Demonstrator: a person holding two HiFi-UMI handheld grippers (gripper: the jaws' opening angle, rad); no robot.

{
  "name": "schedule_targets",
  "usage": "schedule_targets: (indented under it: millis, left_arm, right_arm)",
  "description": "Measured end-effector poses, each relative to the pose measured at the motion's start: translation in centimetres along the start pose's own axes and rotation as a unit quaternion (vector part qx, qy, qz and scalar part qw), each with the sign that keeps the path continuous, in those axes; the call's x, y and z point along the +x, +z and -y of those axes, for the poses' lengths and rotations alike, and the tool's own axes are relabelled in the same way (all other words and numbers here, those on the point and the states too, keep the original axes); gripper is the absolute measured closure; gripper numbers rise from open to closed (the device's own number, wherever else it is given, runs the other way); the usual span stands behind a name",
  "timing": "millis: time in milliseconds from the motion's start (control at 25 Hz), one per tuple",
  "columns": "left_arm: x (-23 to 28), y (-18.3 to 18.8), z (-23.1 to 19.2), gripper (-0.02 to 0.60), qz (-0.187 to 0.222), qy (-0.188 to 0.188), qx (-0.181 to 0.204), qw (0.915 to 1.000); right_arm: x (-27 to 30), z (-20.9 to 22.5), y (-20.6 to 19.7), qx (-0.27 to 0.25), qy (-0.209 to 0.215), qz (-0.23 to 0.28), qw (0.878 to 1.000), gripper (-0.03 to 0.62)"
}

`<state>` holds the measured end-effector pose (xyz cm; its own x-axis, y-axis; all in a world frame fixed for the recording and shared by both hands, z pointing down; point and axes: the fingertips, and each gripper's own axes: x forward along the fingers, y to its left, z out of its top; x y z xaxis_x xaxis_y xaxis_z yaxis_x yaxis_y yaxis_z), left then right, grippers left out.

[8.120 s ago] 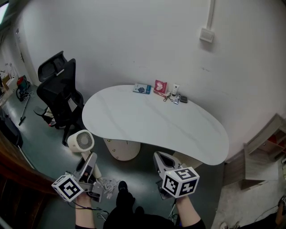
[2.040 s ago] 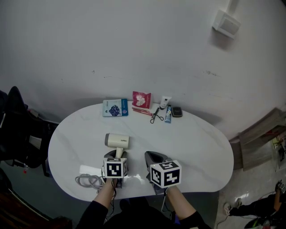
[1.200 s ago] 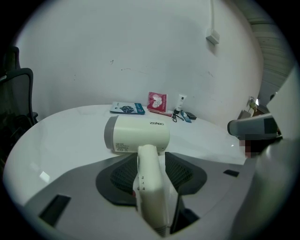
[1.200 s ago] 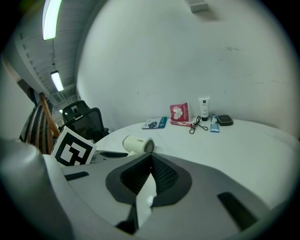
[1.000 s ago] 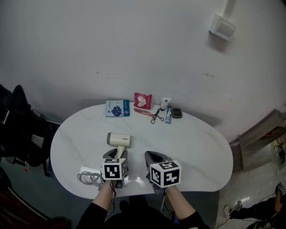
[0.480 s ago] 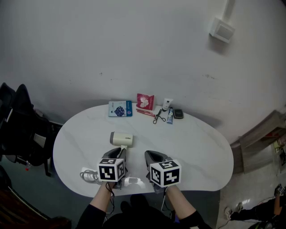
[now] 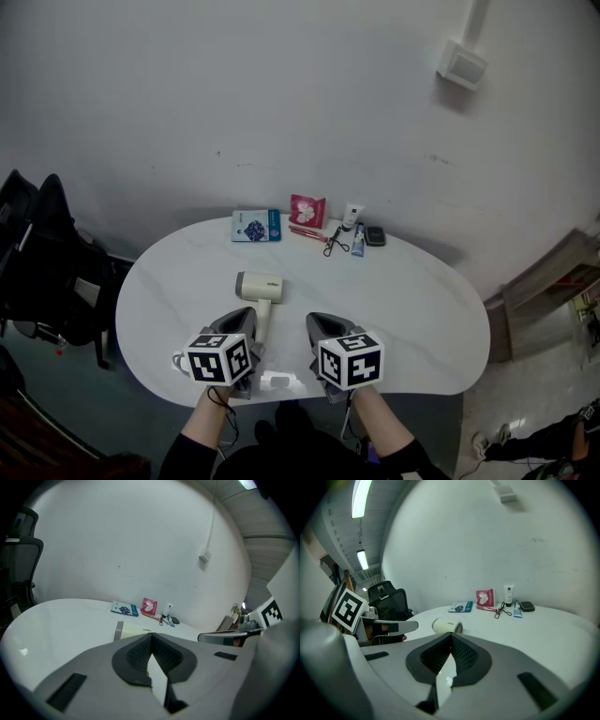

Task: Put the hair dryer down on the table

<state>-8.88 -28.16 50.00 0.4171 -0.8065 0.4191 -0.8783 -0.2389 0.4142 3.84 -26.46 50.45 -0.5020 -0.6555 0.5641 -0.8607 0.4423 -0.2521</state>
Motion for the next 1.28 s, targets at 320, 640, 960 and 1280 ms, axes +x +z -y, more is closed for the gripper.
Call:
schedule_targets:
  millis: [320, 640, 960, 1280]
  left_arm:
    - [-2.2, 0.1, 0.6, 0.572, 0.010, -0.030, -0.013, 0.9994]
    - [-4.5, 0.3, 1.6, 0.572, 0.022, -0.065, -0.013, 0.9975]
    - [-6.8, 0.2, 1.2, 0.572, 0.031, -0.076, -0.011, 0.9965]
    - [-8.8, 0.4, 0.8, 0.572, 0.044, -0.088, -0.025, 0.9948]
  right_arm:
    - [-1.3, -0.8, 0.4, -0.001, -0.004, 0.010, 1.000, 0.592]
    - [-2.7, -1.5, 0.3, -0.003, -0.005, 0.020, 1.000, 0.592]
    - [-4.0, -1.8, 0.0, 0.000, -0.007, 0.027, 1.000, 0.592]
    - [-5.1, -2.0, -0.5, -0.003, -0.016, 0.038, 0.999, 0.592]
